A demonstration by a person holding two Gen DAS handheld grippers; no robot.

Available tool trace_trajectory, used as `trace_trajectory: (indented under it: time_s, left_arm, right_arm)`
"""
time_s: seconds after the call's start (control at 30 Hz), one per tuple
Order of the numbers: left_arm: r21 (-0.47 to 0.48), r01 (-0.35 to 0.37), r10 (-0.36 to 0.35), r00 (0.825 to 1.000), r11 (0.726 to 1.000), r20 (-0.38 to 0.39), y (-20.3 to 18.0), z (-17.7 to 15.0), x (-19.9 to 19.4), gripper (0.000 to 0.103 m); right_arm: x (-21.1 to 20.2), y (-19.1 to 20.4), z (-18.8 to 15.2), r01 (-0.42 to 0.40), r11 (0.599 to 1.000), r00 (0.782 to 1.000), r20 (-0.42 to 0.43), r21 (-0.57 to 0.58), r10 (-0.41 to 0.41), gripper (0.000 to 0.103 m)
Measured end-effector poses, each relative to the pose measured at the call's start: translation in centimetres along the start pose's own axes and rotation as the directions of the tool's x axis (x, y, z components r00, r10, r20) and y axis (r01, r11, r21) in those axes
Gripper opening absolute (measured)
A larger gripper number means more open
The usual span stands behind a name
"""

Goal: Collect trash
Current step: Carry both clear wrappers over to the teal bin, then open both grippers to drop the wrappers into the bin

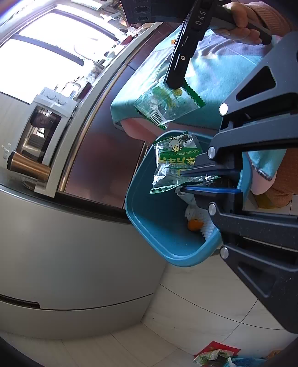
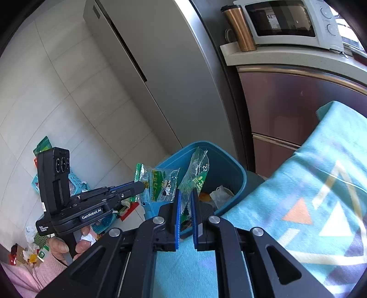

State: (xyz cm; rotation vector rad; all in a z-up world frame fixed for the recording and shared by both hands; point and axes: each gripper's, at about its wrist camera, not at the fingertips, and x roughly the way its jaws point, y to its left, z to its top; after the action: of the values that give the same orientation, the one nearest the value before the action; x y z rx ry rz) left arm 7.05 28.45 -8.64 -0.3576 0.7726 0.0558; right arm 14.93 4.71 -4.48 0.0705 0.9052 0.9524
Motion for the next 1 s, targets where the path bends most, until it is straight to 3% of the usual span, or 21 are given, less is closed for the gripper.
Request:
trace_trajectory:
  time_s: [0.57,0.7,0.9,1.0]
  left_arm:
    - [-0.021,-0.061,0.059,0.996,0.998,-0.067,1.1,0.1,5.1,0.009]
    - [-0.017,-0.068,0.067,0.994,0.998,-0.083,0.9,0.1,6.3,0.009]
    - [-0.053,-0.047,0.041,0.994,0.997,-0.103,1.1,-0.1,7.9,0.011]
    - [-0.049,-0.049,0.044,0.993,0.998,-0.106,0.8,-0.2,8.2,0.018]
  right_arm:
    - [6.7,0.8,0.4,0.034,0.999,0.989,-0.145,0.006,-0.033,0.011]
    - [6.7,0.8,0.2,0.045,0.999,0.988,-0.149,0.011,-0.043,0.017]
    - [6.4,0.6,0.1,0.042,0.999,0.99,-0.137,0.026,-0.038,0.017]
    - [6.0,0.4,0.0,0.036,0.999,0.991,-0.127,0.028,-0.032,0.019]
